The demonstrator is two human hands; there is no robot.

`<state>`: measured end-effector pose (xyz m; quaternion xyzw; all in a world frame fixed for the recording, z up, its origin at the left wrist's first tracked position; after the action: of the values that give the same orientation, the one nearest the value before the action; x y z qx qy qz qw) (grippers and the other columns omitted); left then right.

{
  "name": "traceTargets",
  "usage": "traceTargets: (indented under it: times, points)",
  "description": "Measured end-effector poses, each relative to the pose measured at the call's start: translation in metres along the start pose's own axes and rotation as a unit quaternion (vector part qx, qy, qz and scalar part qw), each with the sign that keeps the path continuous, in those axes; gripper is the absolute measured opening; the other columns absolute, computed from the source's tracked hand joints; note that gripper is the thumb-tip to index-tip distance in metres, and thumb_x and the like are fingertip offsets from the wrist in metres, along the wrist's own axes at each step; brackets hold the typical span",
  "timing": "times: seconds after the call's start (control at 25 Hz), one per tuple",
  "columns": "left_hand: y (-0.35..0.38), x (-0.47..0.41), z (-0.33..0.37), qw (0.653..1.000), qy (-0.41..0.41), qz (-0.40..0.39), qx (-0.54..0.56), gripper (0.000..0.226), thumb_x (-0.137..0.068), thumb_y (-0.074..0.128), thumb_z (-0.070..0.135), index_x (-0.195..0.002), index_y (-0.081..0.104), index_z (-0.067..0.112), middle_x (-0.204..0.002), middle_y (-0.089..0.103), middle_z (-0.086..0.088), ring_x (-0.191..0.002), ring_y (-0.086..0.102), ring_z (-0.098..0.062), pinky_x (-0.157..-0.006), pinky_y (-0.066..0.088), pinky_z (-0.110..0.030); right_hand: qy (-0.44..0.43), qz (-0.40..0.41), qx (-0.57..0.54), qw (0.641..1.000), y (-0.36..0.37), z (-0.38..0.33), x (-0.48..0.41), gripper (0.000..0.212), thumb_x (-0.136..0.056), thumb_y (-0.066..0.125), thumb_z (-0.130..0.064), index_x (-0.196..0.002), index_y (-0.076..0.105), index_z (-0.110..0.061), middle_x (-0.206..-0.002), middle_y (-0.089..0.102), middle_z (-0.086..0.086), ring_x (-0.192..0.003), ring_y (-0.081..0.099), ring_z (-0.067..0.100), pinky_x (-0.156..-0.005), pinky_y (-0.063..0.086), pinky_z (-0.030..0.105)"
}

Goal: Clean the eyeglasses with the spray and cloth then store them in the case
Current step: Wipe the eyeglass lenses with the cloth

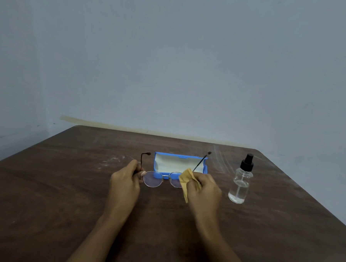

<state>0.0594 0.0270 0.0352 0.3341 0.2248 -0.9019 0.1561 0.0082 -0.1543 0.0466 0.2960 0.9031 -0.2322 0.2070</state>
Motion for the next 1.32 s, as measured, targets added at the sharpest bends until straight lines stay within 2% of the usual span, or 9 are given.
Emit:
traceTargets:
  times: [0.16,0.24,0.32,0.44,0.68,0.84,1.08,1.2,1.32]
  points:
    - [-0.001,0.002,0.002,1.000,0.005,-0.008,-0.010,0.037,-0.079,0.056,-0.005,-0.059,0.039,0.021,-0.063,0.065,-0.013,-0.060,0.066,-0.027,-0.053,0.038,-0.018,-0.052,0.016,0.048,0.997,0.001,0.005,-0.002,0.018,-0.089,0.054,-0.010,-0.094,0.070,-0.003,-0.076,0.049,-0.003,-0.064,0.049,0.006,-0.060,0.035,0.001]
    - [-0.001,0.003,0.005,1.000,0.003,-0.011,0.010,0.046,-0.080,0.055,-0.008,-0.057,0.035,0.027,-0.065,0.066,-0.013,-0.059,0.065,-0.010,-0.049,0.038,-0.009,-0.104,0.014,0.106,0.989,0.006,0.003,0.001,0.016,-0.089,0.056,-0.012,-0.095,0.069,-0.005,-0.077,0.052,-0.002,-0.068,0.055,0.010,-0.062,0.042,0.011]
    - [-0.001,0.004,0.009,1.000,0.004,-0.019,0.023,0.048,-0.079,0.052,-0.013,-0.056,0.035,0.026,-0.065,0.065,-0.012,-0.062,0.060,0.013,-0.050,0.037,-0.001,-0.156,0.006,0.211,0.965,0.013,0.001,0.005,0.015,-0.078,0.069,-0.007,-0.092,0.070,-0.008,-0.077,0.058,0.003,-0.068,0.060,0.019,-0.050,0.049,0.027]
    - [-0.001,0.005,0.012,0.999,0.011,-0.023,0.023,0.047,-0.075,0.046,-0.020,-0.057,0.038,0.023,-0.064,0.064,-0.007,-0.057,0.054,0.024,-0.051,0.038,-0.001,-0.193,0.009,0.314,0.929,0.019,-0.006,0.009,0.032,-0.049,0.087,-0.010,-0.075,0.069,-0.015,-0.066,0.058,-0.002,-0.056,0.059,0.012,-0.036,0.040,0.018]
    - [0.002,0.007,0.009,1.000,0.016,-0.026,0.004,0.021,-0.075,0.049,-0.018,-0.063,0.049,-0.001,-0.063,0.066,-0.008,-0.061,0.057,0.019,-0.053,0.038,-0.002,-0.203,-0.033,0.332,0.920,0.026,-0.003,0.008,0.028,-0.049,0.089,-0.020,-0.060,0.063,-0.020,-0.064,0.055,-0.004,-0.054,0.055,0.010,-0.040,0.031,0.017]
    - [0.001,0.006,0.008,1.000,0.011,-0.012,0.008,0.030,-0.078,0.053,-0.012,-0.061,0.044,0.010,-0.060,0.063,-0.010,-0.063,0.059,0.012,-0.051,0.037,-0.002,-0.220,-0.042,0.328,0.918,0.025,0.001,0.010,0.025,-0.047,0.088,-0.017,-0.061,0.068,-0.022,-0.063,0.055,-0.005,-0.058,0.057,0.011,-0.046,0.024,0.015]
    - [-0.003,0.004,0.006,1.000,-0.006,0.006,0.009,0.028,-0.078,0.053,-0.014,-0.061,0.044,0.007,-0.061,0.064,-0.014,-0.057,0.057,0.018,-0.051,0.037,-0.001,-0.240,-0.058,0.326,0.913,0.022,-0.001,0.010,0.022,-0.047,0.082,-0.015,-0.062,0.072,-0.026,-0.063,0.057,-0.005,-0.059,0.060,0.011,-0.039,0.041,0.017]
    - [-0.001,0.004,0.010,1.000,0.014,-0.012,0.009,0.031,-0.077,0.049,-0.018,-0.061,0.044,0.008,-0.063,0.064,-0.016,-0.060,0.057,0.017,-0.053,0.037,0.000,-0.202,-0.059,0.358,0.910,0.023,-0.004,0.010,0.031,-0.033,0.090,-0.016,-0.052,0.067,-0.023,-0.059,0.057,-0.006,-0.053,0.059,0.009,-0.034,0.037,0.016]
    - [0.002,0.005,0.011,0.999,0.042,-0.030,0.012,0.028,-0.071,0.043,-0.020,-0.061,0.045,0.006,-0.063,0.065,-0.019,-0.070,0.060,0.002,-0.054,0.038,-0.002,-0.179,-0.061,0.367,0.911,0.024,-0.001,0.010,0.035,-0.027,0.091,-0.017,-0.046,0.061,-0.019,-0.055,0.057,-0.004,-0.045,0.058,0.010,-0.030,0.024,0.016]
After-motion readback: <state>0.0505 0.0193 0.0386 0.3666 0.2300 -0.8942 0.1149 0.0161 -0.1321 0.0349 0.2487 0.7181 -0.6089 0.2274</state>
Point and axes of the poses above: each hand's wrist, its own x-axis away from the middle knuckle, its own y-axis out of the palm, z = x × y, the point moved 4 cm from there along -x, towards the middle knuckle
